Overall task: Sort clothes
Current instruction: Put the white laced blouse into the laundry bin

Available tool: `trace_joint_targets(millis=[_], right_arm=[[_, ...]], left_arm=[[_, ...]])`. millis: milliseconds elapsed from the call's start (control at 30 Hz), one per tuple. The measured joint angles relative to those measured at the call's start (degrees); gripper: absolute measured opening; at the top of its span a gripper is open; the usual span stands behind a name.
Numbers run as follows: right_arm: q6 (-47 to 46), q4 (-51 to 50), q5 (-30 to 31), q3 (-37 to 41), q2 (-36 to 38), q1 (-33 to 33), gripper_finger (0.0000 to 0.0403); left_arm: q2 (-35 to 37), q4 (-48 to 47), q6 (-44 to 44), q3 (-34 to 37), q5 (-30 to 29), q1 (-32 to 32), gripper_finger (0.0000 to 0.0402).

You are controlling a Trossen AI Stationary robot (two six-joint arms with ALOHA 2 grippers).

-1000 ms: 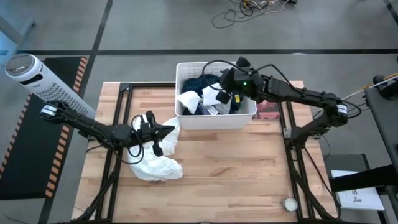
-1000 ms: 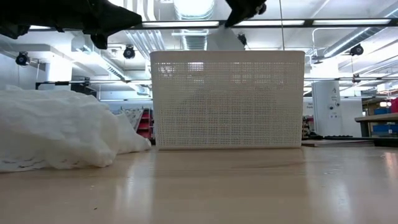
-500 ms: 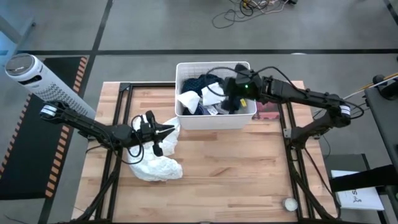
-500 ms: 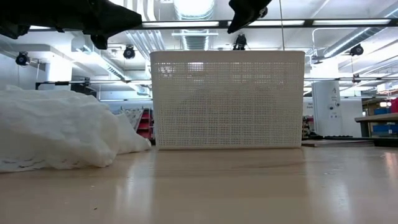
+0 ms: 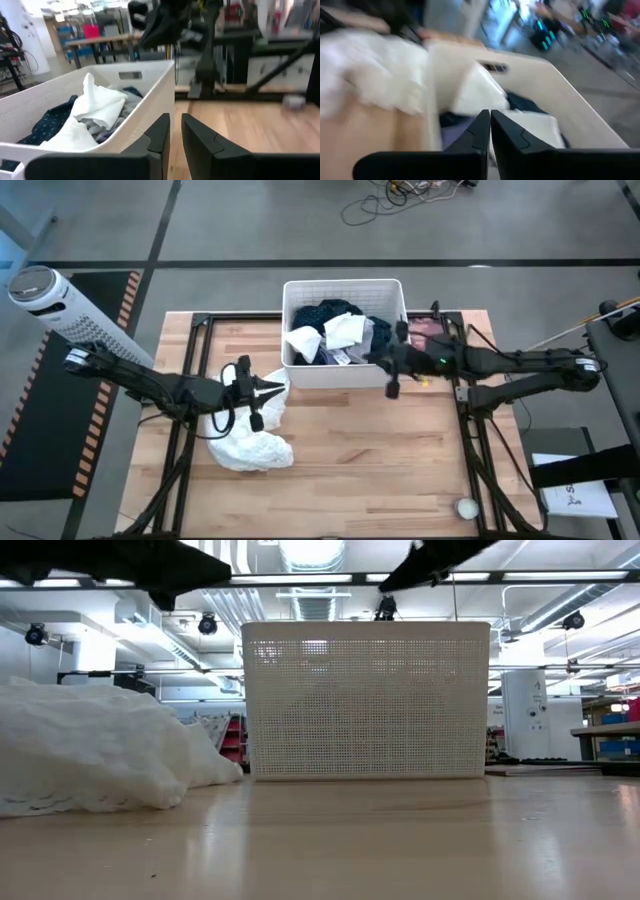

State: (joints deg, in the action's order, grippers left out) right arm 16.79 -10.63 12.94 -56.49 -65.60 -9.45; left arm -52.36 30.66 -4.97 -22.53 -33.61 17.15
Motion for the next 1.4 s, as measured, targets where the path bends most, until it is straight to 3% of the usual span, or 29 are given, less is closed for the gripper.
trace_joint_targets(millis=[233,400,533,733,967,1100,1400], right_arm=[[-5.5,13.2,-4.1,12.2,10.5,7.3,0.0],[-7.9,14.4,-4.0,15.5,11.9,11.2,0.0],[-10.0,14.3,-3.9,16.4,11.2,13.7,0.0],[-9.8,14.7,-3.9,16.5,10.3,17.9,0.0],[-9.4,15.6,-1.7,16.5,10.0,21.0,0.0],[-9.3,15.1,-0.8,16.5,10.0,21.6,0.0],[-9.3,15.2,-0.8,16.5,10.0,21.6,0.0]], left_arm=[[-2.5,-36.8,7.3,-17.8,0.6,0.0,0.0035],[-8.1,-62.7,17.6,-31.0,5.2,0.0,0.0035],[-13.6,-76.6,25.1,-38.2,9.5,0.0,0.004],[-21.5,-83.8,32.8,-42.1,18.0,0.1,0.0077],[-29.8,-90.1,38.7,-42.3,22.5,0.8,0.0167],[-33.6,-96.5,39.7,-42.2,22.3,1.9,0.022],[-37.3,-95.3,40.0,-37.2,20.6,3.1,0.0301]])
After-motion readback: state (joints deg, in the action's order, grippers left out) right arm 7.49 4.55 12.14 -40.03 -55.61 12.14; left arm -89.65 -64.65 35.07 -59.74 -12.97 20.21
